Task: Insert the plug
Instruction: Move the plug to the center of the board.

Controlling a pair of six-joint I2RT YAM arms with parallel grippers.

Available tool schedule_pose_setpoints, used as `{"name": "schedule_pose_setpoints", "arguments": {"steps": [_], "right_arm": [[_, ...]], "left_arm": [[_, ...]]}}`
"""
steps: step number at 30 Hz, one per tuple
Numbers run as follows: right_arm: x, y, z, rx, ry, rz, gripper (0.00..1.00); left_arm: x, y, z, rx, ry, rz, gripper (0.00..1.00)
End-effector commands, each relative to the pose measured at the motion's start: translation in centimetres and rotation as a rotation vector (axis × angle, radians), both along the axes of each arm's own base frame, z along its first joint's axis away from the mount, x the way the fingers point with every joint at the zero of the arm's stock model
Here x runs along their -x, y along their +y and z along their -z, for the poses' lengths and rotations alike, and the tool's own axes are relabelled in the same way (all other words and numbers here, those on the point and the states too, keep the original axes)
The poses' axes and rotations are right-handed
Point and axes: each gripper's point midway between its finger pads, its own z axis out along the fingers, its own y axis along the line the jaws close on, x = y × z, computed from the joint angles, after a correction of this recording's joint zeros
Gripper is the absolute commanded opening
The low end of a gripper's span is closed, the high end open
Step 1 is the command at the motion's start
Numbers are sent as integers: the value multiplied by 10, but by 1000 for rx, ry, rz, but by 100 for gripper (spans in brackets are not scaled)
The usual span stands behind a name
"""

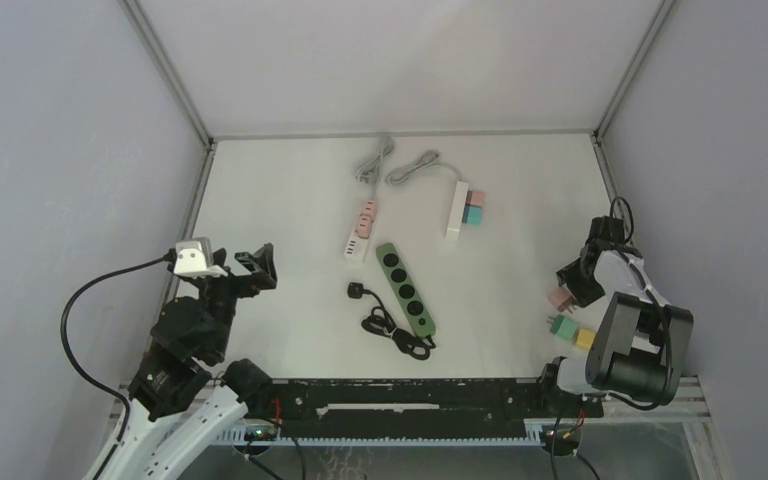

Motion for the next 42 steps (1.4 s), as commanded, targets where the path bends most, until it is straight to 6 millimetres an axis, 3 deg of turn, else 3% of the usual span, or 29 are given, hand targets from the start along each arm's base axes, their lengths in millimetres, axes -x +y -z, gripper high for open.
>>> {"name": "schedule_pose_setpoints", "arguments": {"steps": [1, 9, 12, 15, 19, 23, 27, 32, 42], "right_arm": [[-13, 14, 0, -50, -44, -71, 53], [-14, 36, -7, -78, -17, -212, 62], [-13, 43, -16, -55, -3, -279, 70], [-12, 42, -24, -32, -17, -320, 78], [-13, 36, -31, -33, -48, -344, 80], [-14, 30, -27, -12, -38, -359, 80], [-11, 36, -13, -35, 1, -404, 81], [-9, 56, -7, -56, 10, -476, 82], [-6, 128, -23, -220, -70, -659, 81]], "left_arm": [[-1, -2, -7, -1, -31, 8, 100], [-1, -3, -6, -2, -30, 13, 100], [-1, -3, -6, -2, -30, 13, 100], [-1, -3, -6, -2, -29, 15, 100], [0, -3, -7, 1, -33, 16, 100], [0, -3, -7, 2, -32, 17, 100], [0, -3, -7, 3, -32, 19, 100], [0, -4, -7, 4, -31, 19, 100], [0, -3, -7, 7, -31, 18, 100]]}}
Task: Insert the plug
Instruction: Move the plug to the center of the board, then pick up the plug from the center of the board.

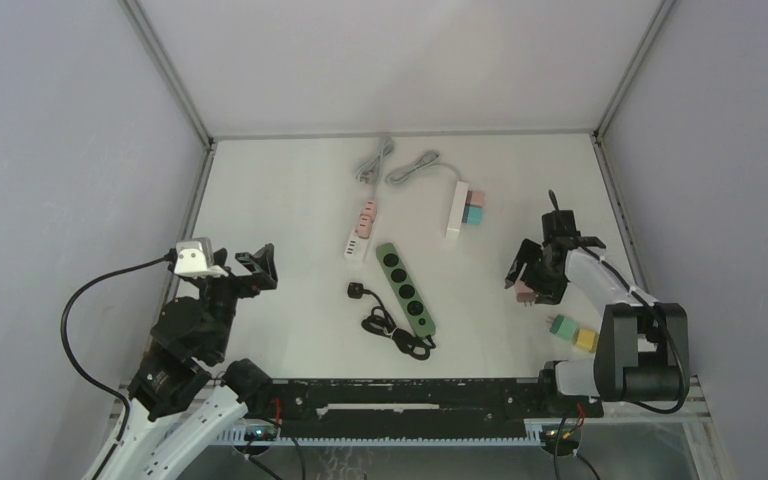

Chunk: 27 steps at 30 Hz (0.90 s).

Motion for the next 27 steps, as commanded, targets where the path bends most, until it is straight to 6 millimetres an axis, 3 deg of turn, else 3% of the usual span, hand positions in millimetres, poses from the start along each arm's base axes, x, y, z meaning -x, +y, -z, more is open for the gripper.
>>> {"name": "schedule_pose_setpoints", "arguments": {"steps": [1, 10, 14, 27], "right_arm": [[-4, 26, -17, -87, -59, -56, 81], [-9, -3, -29, 95, -66, -68, 79], [-22, -3, -30, 103, -81, -101, 79], [-34, 6, 6, 94, 18, -202, 69]], "left_arm": [[-1, -2, -7, 6, -31, 11, 100], [-1, -2, -7, 8, -31, 11, 100], [-1, -2, -7, 8, -30, 12, 100], [-4, -4, -5, 2, -21, 14, 100]]}}
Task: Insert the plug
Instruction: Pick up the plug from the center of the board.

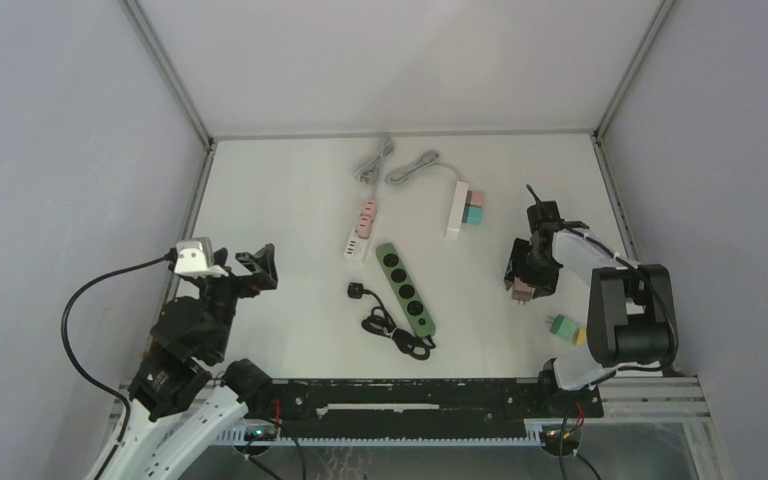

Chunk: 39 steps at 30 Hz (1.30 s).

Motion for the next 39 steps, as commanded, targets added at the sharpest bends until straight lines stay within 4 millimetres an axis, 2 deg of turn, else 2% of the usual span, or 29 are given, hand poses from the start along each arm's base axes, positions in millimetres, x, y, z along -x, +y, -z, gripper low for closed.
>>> {"name": "schedule_pose_setpoints", "arguments": {"steps": [1, 11, 19, 24, 29, 39], "right_arm": [[-22, 3, -4, 11, -58, -64, 69], [-30, 6, 3, 11, -64, -91, 66], [-36, 15, -6, 28, -119, -107, 53], [-45, 30, -24, 4, -215, -100, 42], [-49, 56, -49, -48, -325, -131, 40], [-35, 112, -108, -273, -561, -148, 40]], "left_arm": [[-4, -5, -4, 1, -18, 14, 100], [-6, -12, -3, -2, -11, 50, 100], [-9, -31, 0, -4, 15, 139, 100], [-10, -58, 4, 11, 63, 259, 100], [0, -99, 2, 101, 141, 455, 100], [-10, -128, 33, 344, 198, 485, 100]]}}
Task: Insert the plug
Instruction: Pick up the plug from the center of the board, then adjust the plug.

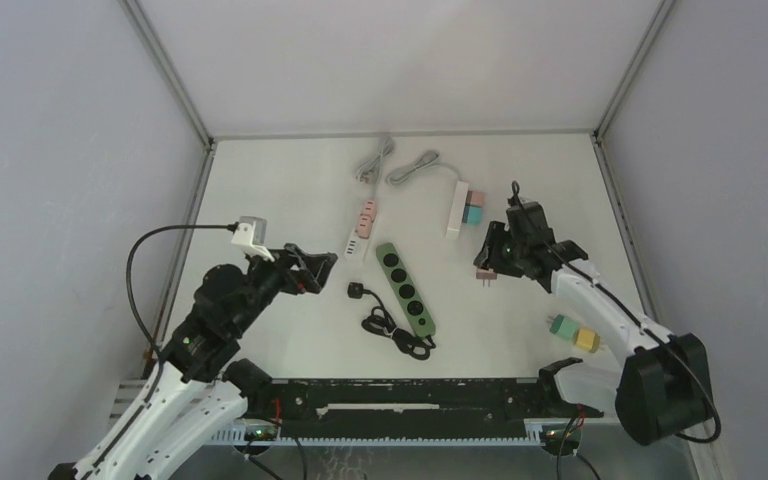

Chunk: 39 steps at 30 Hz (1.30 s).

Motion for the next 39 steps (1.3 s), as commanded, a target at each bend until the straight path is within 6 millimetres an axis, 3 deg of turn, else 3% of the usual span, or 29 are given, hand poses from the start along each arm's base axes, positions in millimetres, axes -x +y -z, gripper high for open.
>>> {"name": "schedule_pose_setpoints", "arguments": {"steps": [1, 7, 25, 33, 39], "right_arm": [[-5, 30, -45, -167, -155, 2, 40], [4, 57, -75, -305, -248, -5, 40], [24, 142, -120, -569, -332, -1, 40], [25, 161, -131, -695, -297, 61, 40], [25, 168, -127, -743, -243, 120, 40]], "left_arm": [[-4, -16, 0, 168, 14, 7, 99], [-7, -30, 13, 219, 16, -11, 99], [-10, -79, 33, 286, -5, 21, 99], [-9, -105, 28, 199, -78, 98, 97], [-6, -128, 25, 133, -123, 182, 95]]}}
